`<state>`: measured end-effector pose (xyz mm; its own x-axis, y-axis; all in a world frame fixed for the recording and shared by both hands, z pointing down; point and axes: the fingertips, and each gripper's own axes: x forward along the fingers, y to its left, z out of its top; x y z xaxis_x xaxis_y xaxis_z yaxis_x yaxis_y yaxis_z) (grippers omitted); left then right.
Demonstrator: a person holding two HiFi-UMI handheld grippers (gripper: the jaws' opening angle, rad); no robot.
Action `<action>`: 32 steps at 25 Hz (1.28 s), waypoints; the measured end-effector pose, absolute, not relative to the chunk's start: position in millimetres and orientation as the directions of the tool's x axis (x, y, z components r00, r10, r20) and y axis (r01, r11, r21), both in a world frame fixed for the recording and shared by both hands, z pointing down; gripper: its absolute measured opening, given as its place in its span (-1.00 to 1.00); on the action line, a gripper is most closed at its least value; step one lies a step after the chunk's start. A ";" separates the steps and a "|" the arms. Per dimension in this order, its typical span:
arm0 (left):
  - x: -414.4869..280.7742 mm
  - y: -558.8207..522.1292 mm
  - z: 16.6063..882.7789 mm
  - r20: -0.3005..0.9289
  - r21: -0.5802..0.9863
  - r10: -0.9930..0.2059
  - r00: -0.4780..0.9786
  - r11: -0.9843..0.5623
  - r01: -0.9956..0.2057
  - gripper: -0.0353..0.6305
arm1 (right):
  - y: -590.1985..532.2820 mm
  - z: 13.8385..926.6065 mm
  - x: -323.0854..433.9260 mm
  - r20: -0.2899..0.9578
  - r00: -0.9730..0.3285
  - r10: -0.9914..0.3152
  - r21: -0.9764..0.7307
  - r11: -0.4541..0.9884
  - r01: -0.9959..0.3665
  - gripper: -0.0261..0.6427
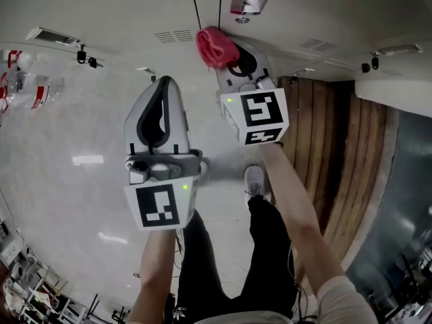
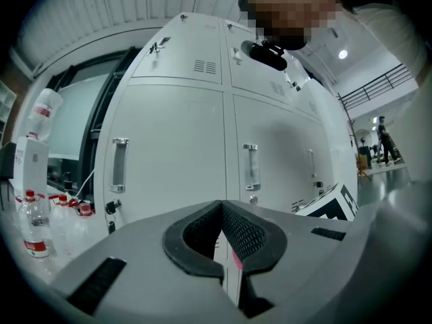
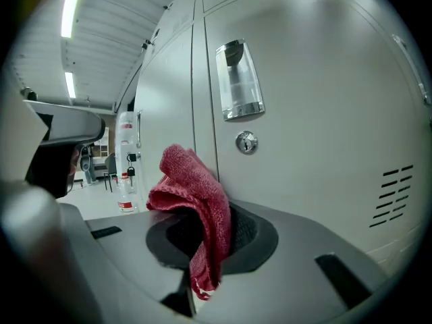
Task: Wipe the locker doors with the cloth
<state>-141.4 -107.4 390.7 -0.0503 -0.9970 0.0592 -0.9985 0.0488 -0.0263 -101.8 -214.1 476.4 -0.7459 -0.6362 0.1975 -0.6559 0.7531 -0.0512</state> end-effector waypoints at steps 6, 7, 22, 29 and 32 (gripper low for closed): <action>-158.3 -100.1 399.8 0.085 -0.035 -0.993 -0.088 0.085 -0.996 -0.84 | -218.3 478.5 -102.7 0.205 -0.744 -0.635 -0.033 0.756 -0.654 -0.80; -158.8 -100.5 401.0 0.086 -0.032 -0.992 -0.092 0.089 -0.995 -0.84 | -219.1 478.7 -100.8 0.204 -0.743 -0.637 -0.034 0.754 -0.655 -0.80; -73.7 -143.9 408.1 0.062 -0.034 -0.997 0.035 -0.037 -0.999 -0.84 | -272.1 482.2 67.3 0.208 -0.517 -0.830 0.007 0.530 -0.848 -0.80; -32.6 -163.4 413.9 0.065 -0.025 -0.994 0.088 -0.090 -0.996 -0.84 | -295.1 484.3 143.8 0.212 -0.390 -0.896 0.059 0.410 -0.910 -0.80; -22.3 -164.5 417.3 0.068 -0.024 -0.992 0.106 -0.108 -0.994 -0.84 | -301.9 487.7 166.6 0.217 -0.339 -0.916 0.065 0.360 -0.931 -0.80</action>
